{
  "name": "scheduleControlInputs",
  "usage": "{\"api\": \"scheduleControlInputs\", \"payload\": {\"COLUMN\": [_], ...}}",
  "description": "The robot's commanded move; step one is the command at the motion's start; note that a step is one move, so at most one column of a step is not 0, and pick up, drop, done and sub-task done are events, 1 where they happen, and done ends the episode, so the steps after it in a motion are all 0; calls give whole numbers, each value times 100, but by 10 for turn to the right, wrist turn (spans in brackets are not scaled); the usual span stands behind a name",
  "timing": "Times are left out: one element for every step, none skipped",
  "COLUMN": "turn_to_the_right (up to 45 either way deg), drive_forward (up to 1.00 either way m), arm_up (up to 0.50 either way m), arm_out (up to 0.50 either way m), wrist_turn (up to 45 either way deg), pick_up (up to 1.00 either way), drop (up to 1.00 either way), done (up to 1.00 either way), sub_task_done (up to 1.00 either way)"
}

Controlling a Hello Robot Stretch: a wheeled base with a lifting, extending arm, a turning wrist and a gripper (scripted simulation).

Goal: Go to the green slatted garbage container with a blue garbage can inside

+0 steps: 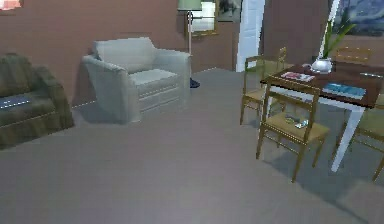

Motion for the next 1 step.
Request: {"api": "scheduleControlInputs", "payload": {"turn_to_the_right": [0], "drive_forward": [100], "arm_up": [0], "arm_out": [0], "wrist_turn": [0], "pick_up": [0], "drop": [0], "done": [0], "sub_task_done": [0]}}
